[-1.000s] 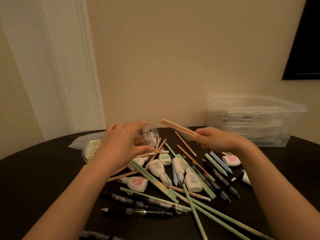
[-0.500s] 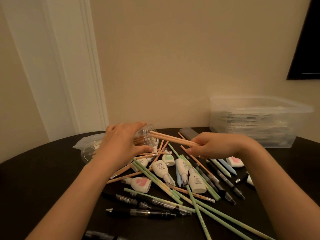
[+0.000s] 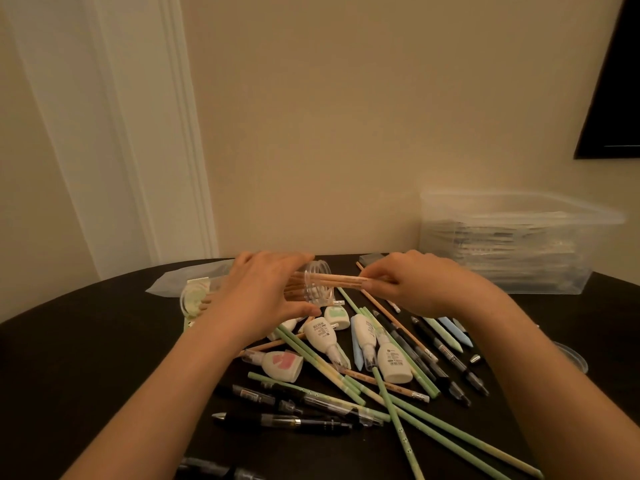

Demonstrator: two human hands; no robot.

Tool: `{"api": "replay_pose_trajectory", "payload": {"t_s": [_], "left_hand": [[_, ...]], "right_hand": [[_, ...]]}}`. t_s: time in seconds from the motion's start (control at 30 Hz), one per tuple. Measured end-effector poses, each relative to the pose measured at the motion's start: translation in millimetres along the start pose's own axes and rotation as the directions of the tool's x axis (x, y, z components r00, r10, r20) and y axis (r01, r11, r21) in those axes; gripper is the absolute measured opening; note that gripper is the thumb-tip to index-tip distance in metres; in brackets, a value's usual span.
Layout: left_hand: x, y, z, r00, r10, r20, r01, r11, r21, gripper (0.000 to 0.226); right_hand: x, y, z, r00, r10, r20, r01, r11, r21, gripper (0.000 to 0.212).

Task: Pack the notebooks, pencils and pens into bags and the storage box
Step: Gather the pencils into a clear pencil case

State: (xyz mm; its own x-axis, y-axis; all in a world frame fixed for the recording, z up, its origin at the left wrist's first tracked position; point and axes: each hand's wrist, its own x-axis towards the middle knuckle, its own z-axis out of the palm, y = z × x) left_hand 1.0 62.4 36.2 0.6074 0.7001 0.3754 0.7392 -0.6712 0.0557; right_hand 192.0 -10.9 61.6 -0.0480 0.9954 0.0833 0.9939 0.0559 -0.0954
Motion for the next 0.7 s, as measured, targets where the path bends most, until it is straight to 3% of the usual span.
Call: {"api": "replay_pose_trajectory", "payload": {"t_s": [0.1,0.2,0.37,0.5,0.63,0.7], "left_hand": [[0,2,0,1.0,0.012,0.009,-0.012,1.0,0.004,0.075],[-1,3,0,1.0,0.02,0.008,-0.02,1.0,-0.002,0.076],[-2,0,-2,0.999,-0.007,-0.033,0.003,0.992,-0.13,0.076],[-3,1,-7,0.994,-0.066,-0.091,0.037,0.955,-0.293,0.08],[-4,4,-9,0.985,-0.088,-0.147,0.035,0.944,-0.327,0.075],[-4,5,-10,0.981,-0.093,-0.172,0.03,0.942,-0.335,0.071]], "right_hand": [[-1,-5,-1,0.997,-0.065,-0.044,0.073,0.98,0.188,0.021],[-1,-6,-5,0.979,-0.099,-0.176,0.163,0.902,0.4,0.017],[1,-3,-5,0.936,0.001,-0.353,0.245,0.717,0.652,0.008],[2,-7,-2,0.938,0.005,-0.346,0.28,0.578,0.766,0.009],[7,-14,10,0.924,0.003,-0.382,0.334,0.477,0.813,0.013],[12,-20,20,0.889,0.072,-0.453,0.365,0.486,0.794,0.015]]}}
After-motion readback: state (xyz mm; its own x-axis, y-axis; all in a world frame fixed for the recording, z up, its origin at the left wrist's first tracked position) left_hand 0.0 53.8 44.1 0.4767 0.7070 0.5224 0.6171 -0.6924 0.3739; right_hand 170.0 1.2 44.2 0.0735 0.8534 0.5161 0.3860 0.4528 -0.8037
